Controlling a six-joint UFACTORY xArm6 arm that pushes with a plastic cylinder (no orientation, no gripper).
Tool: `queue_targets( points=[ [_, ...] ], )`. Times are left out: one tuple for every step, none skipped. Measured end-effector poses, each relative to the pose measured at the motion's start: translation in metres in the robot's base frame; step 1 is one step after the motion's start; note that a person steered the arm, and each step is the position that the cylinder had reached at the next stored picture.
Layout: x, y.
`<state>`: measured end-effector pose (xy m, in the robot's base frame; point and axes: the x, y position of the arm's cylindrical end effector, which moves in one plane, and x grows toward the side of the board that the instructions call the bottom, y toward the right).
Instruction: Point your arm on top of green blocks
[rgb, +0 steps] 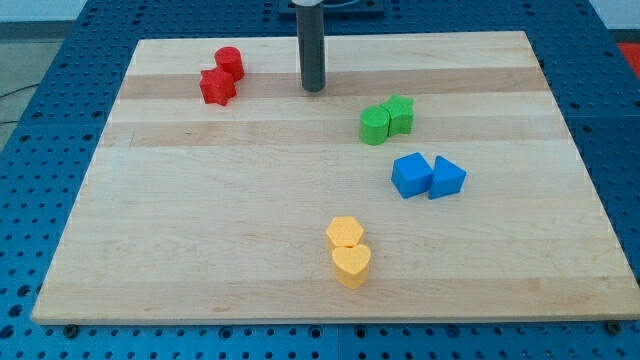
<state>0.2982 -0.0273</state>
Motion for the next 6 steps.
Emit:
queue_targets(
  points=[
    [-0.002,-0.001],
    [-0.003,-0.001],
    [-0.003,-0.001],
    [-0.005,-0.004],
    [-0.019,-0.008],
    [-0.037,-0.008]
  ],
)
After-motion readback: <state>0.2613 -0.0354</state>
